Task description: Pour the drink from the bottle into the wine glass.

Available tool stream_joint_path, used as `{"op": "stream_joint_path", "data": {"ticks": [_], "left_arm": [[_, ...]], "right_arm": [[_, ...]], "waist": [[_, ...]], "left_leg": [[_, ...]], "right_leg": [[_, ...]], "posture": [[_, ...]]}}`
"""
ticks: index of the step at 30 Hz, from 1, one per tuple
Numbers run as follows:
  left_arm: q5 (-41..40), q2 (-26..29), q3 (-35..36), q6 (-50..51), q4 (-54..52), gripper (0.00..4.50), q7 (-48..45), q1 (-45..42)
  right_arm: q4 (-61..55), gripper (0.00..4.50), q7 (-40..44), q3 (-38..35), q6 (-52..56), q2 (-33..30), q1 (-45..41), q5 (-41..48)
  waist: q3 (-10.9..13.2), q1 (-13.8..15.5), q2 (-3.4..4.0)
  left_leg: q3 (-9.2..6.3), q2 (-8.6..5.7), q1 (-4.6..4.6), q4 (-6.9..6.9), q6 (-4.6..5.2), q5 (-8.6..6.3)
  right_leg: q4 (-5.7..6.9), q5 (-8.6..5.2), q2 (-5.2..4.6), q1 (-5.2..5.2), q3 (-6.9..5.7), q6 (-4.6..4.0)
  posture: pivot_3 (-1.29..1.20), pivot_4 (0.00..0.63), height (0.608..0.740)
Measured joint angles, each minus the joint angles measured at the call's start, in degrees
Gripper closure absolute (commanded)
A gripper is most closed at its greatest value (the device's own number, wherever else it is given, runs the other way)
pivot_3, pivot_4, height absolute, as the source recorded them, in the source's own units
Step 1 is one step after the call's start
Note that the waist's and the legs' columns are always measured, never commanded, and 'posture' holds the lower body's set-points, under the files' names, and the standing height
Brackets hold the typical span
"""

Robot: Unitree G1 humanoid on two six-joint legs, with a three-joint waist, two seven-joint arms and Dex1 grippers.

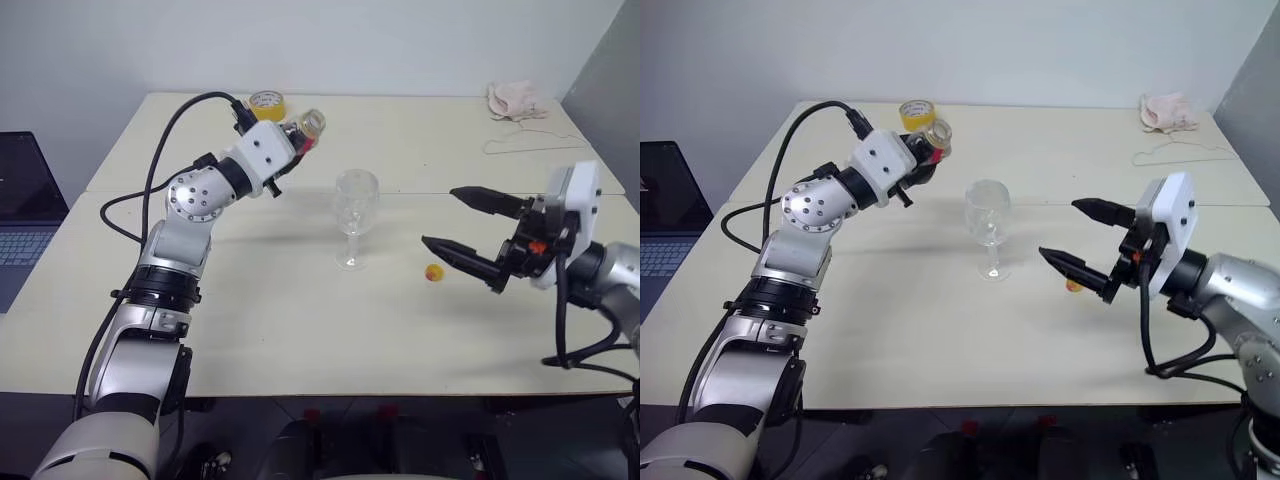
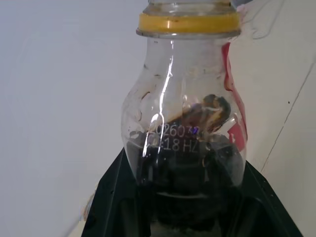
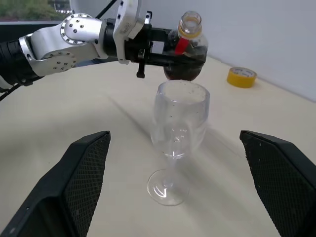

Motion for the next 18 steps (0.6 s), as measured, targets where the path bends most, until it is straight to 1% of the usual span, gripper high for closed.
{"op": "stream_joint_path", "data": {"ticks": [3,10,18], "left_arm": [[2.1,0.0,-0.8,-4.0,2.4,3.11,0.4,-0.8],[7.6,0.9,-1.2,-13.0,6.4,3.11,4.7,-4.7],[12.4,1.1,-3.4,-18.4,9.5,3.11,6.9,-5.0]], "right_arm": [[-0.8,0.0,-1.3,2.8,-2.2,2.1,0.8,-2.3],[-1.1,0.0,-6.1,9.3,-6.8,8.2,0.1,-8.6],[-1.1,0.0,-7.4,11.5,-9.5,11.8,1.8,-10.6]], "waist": [[0.0,-0.1,0.0],[0.0,-0.1,0.0],[0.0,-0.2,0.0]], "left_leg": [[-0.01,0.01,0.01,0.01,0.0,0.0],[-0.05,-0.01,0.0,0.0,0.0,0.0],[-0.06,-0.02,0.01,0.01,0.0,0.0]], "right_leg": [[0.01,0.0,0.02,0.0,-0.01,0.0],[0.0,0.0,0.01,-0.01,-0.03,0.01],[0.01,0.0,0.02,-0.01,-0.03,0.01]], "posture": [[0.0,0.15,0.74],[0.0,0.15,0.74],[0.0,0.15,0.74]]}}
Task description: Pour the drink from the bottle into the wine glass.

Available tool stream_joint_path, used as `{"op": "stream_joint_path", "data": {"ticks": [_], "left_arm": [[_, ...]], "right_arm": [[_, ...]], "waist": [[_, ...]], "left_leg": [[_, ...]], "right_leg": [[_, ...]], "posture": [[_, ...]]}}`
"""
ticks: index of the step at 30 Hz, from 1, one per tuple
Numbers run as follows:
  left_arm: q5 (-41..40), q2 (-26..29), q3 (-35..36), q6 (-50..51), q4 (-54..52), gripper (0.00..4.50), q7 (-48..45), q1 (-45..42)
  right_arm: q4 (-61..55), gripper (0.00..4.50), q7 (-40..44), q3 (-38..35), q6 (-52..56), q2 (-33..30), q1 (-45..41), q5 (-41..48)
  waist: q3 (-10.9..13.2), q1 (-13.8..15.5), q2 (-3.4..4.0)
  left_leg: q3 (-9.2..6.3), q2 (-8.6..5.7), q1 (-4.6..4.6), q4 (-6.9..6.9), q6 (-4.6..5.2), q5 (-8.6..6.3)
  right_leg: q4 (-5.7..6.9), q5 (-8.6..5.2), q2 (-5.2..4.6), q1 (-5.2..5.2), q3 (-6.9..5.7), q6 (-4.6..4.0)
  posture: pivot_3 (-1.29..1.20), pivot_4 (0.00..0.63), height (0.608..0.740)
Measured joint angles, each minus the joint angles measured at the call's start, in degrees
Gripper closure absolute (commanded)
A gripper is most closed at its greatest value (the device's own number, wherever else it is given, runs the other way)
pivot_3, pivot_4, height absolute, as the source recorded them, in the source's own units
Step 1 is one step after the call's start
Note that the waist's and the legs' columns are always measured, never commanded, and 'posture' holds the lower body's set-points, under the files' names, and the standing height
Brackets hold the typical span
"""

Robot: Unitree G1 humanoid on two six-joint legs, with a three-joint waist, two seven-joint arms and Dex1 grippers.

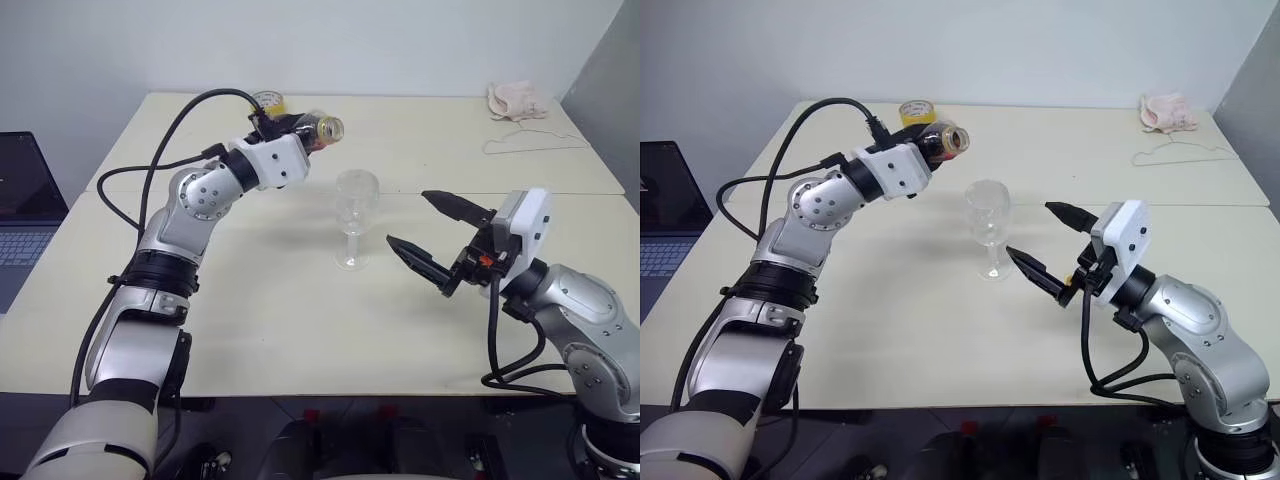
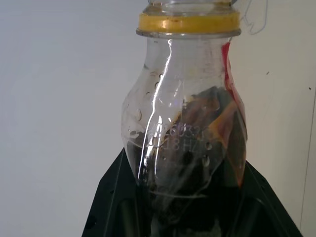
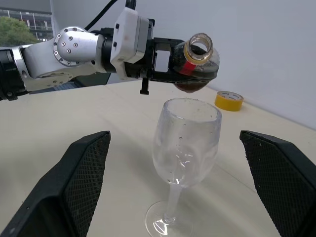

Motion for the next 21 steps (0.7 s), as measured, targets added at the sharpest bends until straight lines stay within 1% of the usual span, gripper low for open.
{"op": "stream_joint_path", "data": {"ticks": [7,9,14,21], "left_arm": [[3.3,0.2,-1.0,-3.8,1.2,3.11,3.3,-0.8],[4.5,0.6,-1.3,-5.0,2.0,3.11,4.3,-1.4],[5.6,0.7,-2.1,-6.6,2.9,3.11,5.5,-1.8],[9.6,1.5,-3.3,-9.2,3.3,3.11,8.4,-2.9]], "right_arm": [[0.1,0.0,0.1,0.5,-1.8,1.0,1.8,-1.0],[0.4,0.0,0.1,0.4,-3.2,2.5,2.5,-1.1],[1.5,0.0,0.1,0.4,-5.8,2.8,3.4,-3.5],[3.5,0.0,0.2,0.5,-8.4,3.5,5.6,-5.6]], "waist": [[0.0,0.0,0.0],[0.0,0.0,0.0],[0.0,0.0,0.0],[0.0,0.0,0.01]], "left_leg": [[0.0,0.0,0.0,0.0,0.0,0.0],[0.01,-0.01,0.0,0.0,0.0,0.0],[-0.01,0.0,0.01,0.0,0.0,0.0],[0.01,0.0,0.02,0.0,0.0,0.0]], "right_leg": [[0.01,0.0,0.0,0.0,0.0,0.0],[0.01,0.0,0.0,-0.01,0.01,0.0],[0.02,0.0,0.01,-0.01,-0.01,0.0],[0.04,0.0,0.01,-0.01,0.01,0.0]], "posture": [[0.0,0.15,0.74],[0.0,0.15,0.74],[0.0,0.15,0.74],[0.0,0.15,0.74]]}}
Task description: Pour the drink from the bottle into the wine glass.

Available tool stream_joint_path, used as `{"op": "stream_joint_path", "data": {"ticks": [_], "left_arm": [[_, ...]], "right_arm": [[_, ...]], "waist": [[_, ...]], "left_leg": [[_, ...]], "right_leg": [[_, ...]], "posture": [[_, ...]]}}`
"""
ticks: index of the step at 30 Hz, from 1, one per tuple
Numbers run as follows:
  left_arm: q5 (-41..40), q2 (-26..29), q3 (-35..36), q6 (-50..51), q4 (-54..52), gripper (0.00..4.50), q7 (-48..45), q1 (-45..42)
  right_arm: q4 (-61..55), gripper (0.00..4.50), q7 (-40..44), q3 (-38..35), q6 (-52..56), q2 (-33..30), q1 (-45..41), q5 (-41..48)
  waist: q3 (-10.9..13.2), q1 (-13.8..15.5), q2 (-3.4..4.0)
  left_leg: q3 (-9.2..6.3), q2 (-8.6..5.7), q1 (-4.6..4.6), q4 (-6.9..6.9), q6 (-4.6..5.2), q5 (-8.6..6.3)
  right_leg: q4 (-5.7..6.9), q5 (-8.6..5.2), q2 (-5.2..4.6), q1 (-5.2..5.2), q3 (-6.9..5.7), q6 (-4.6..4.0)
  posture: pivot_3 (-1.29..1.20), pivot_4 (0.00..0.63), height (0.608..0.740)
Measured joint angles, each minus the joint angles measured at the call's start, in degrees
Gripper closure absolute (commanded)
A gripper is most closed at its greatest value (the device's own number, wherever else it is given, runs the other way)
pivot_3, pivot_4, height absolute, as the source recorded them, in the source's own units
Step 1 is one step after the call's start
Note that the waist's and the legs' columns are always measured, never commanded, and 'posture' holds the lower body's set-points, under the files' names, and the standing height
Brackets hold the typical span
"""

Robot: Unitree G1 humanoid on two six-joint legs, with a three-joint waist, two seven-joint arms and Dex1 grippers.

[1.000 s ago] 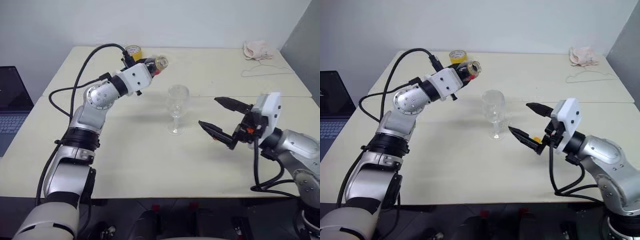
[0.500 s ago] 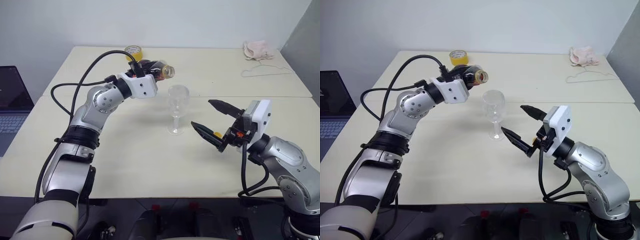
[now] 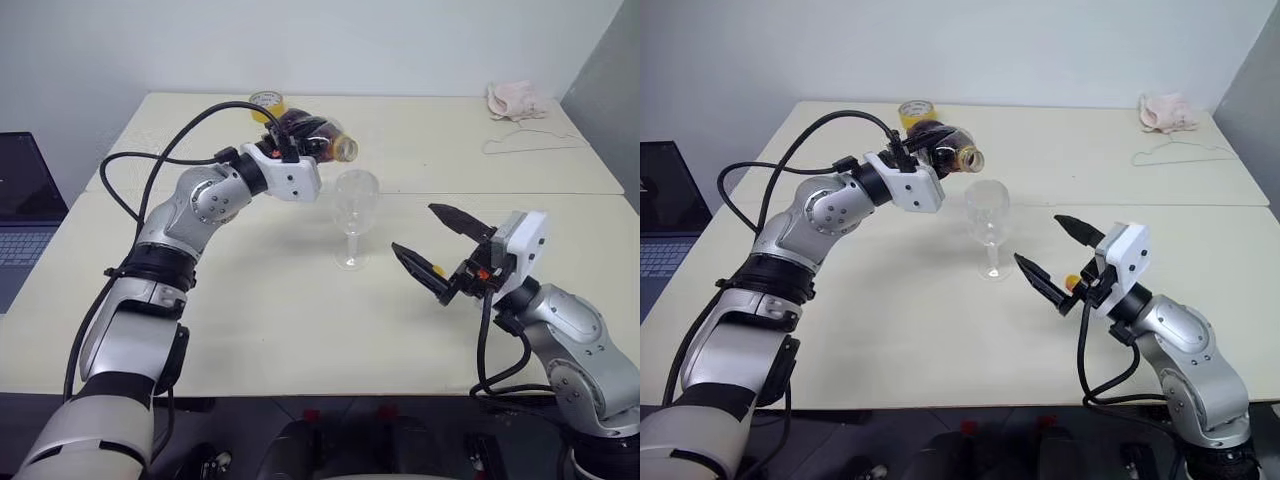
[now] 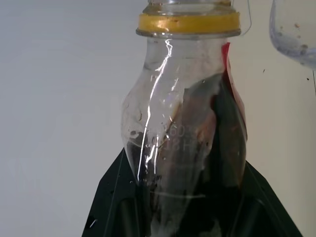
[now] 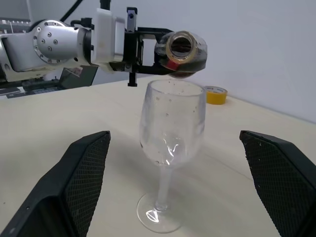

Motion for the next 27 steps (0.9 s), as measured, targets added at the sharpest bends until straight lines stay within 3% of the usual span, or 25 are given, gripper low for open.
{"op": "stream_joint_path", "data": {"ticks": [27], "left_arm": [[8.9,3.3,-2.3,-4.6,1.9,3.11,8.5,-2.0]], "right_arm": [[1.1,0.0,0.2,0.4,-0.1,0.3,-1.3,-0.4]], "waist": [[0.0,-0.1,0.01]], "left_leg": [[0.0,-0.01,0.0,0.01,0.0,0.0]], "right_leg": [[0.02,0.0,0.0,-0.01,0.0,0.0]], "posture": [[0.0,0.15,0.74]]}}
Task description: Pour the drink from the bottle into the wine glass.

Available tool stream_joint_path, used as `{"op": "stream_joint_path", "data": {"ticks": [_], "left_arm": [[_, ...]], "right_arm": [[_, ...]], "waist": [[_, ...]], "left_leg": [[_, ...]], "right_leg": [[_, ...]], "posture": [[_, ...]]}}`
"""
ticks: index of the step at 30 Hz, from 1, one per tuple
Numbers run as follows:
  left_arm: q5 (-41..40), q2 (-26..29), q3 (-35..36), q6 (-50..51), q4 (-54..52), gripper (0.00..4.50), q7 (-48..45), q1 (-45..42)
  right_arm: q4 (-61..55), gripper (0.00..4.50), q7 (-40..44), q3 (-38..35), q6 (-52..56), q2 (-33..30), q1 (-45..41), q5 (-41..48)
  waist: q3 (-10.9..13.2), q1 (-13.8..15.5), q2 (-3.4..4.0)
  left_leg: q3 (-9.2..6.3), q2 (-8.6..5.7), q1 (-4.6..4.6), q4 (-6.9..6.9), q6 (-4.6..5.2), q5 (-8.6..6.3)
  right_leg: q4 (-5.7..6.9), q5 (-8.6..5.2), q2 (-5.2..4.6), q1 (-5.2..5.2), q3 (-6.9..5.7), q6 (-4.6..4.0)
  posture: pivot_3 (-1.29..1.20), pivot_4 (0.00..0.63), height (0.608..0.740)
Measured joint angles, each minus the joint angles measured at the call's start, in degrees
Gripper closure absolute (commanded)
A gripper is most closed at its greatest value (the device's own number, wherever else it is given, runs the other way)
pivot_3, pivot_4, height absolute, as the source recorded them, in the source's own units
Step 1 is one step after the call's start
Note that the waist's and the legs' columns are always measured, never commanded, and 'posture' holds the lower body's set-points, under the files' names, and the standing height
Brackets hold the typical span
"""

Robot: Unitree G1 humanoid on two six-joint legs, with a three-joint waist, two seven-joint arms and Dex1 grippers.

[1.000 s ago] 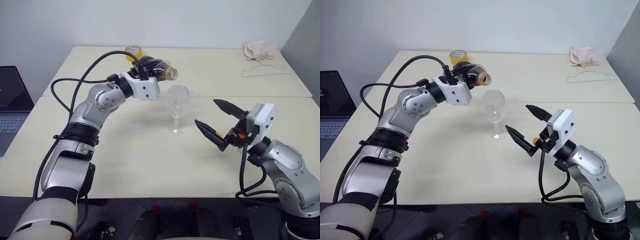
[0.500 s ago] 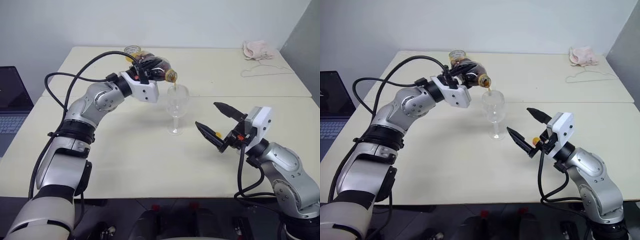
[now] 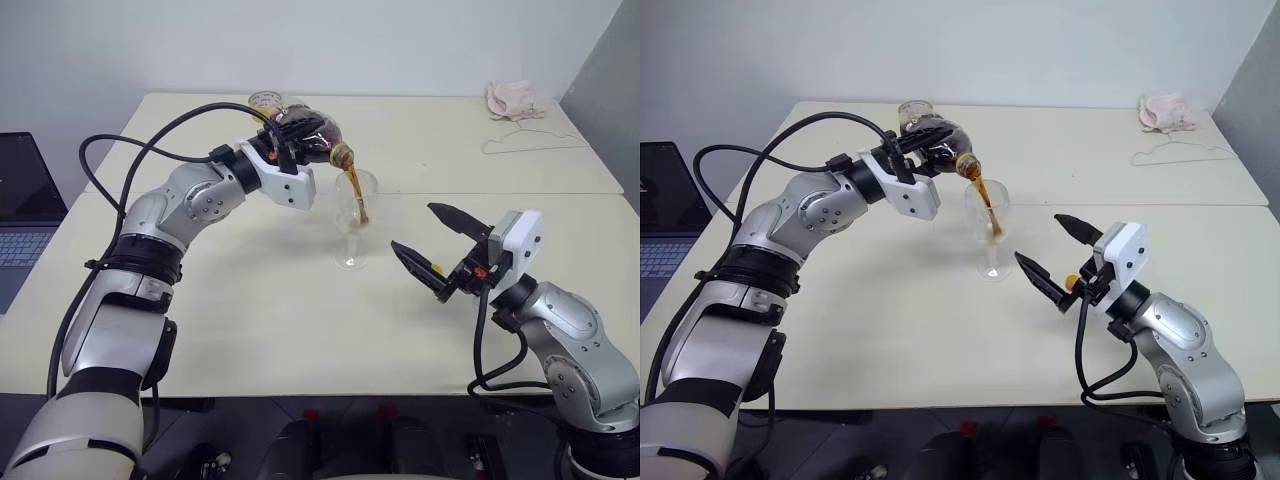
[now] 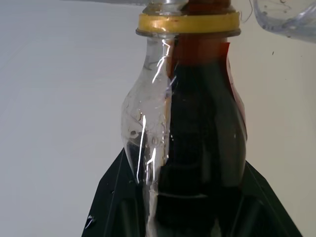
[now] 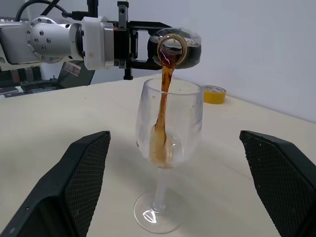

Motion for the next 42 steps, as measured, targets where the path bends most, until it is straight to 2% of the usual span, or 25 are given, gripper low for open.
{"op": "stream_joint_path", "data": {"ticks": [42], "left_arm": [[2.4,1.7,0.0,0.9,-0.2,3.11,2.0,0.0]], "right_arm": [[2.1,0.0,1.1,1.5,0.0,0.4,-1.2,-0.5]], "waist": [[0.0,-0.3,0.01]], "left_leg": [[0.01,0.0,0.0,0.01,0.0,0.0]], "right_leg": [[0.08,0.0,-0.01,-0.04,0.01,0.0]], "posture": [[0.0,0.15,0.74]]}}
